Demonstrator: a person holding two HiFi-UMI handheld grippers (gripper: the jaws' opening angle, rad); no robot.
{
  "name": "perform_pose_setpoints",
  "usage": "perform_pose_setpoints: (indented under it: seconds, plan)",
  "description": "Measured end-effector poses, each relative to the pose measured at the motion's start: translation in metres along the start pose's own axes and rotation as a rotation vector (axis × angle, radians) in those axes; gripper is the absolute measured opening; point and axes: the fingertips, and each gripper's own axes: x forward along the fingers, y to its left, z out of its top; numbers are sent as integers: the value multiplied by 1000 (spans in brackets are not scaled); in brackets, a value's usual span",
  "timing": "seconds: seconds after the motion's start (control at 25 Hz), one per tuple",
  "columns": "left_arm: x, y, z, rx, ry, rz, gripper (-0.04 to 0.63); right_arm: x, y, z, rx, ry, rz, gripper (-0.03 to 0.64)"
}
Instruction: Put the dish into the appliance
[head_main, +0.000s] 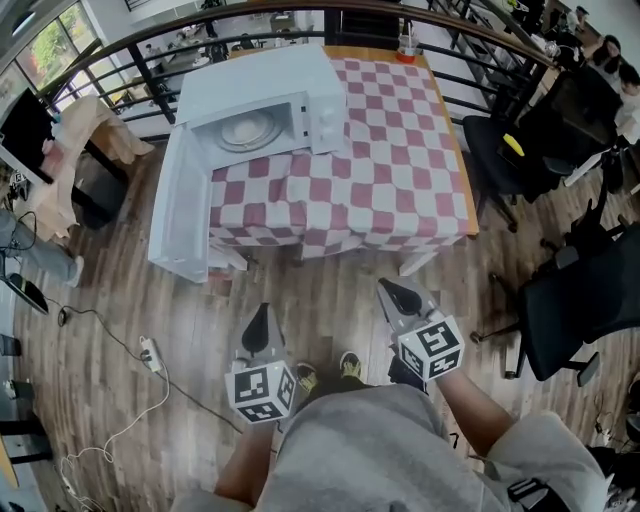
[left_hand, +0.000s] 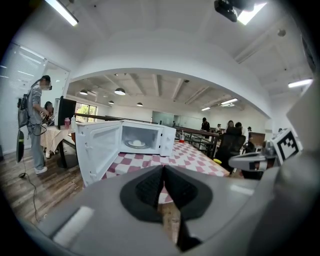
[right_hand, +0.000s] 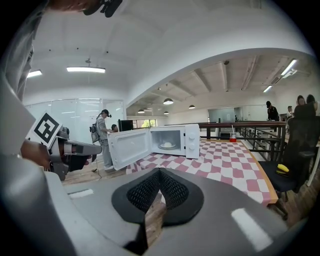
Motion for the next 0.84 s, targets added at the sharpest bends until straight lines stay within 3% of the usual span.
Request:
perform_pose_setpoints:
  seconds: [0.84]
  plan:
    - [0, 17, 0, -16, 4, -37, 11, 18, 21, 4, -23, -2, -23, -2]
